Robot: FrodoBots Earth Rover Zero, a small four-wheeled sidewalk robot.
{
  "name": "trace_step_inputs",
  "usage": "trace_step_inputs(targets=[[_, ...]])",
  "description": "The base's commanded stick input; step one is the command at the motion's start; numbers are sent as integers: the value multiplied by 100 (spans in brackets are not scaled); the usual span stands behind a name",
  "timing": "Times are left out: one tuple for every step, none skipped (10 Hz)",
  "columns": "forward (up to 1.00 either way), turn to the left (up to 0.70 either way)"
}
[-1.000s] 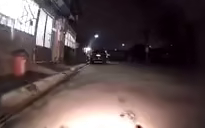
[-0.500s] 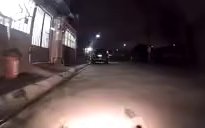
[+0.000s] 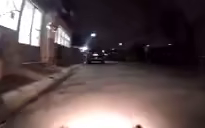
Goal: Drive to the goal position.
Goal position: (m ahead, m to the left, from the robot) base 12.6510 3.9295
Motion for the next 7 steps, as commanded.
trace_step_inputs(targets=[[70,0],[70,0],[70,0],[70,0],[70,0],[70,0],[70,0]])
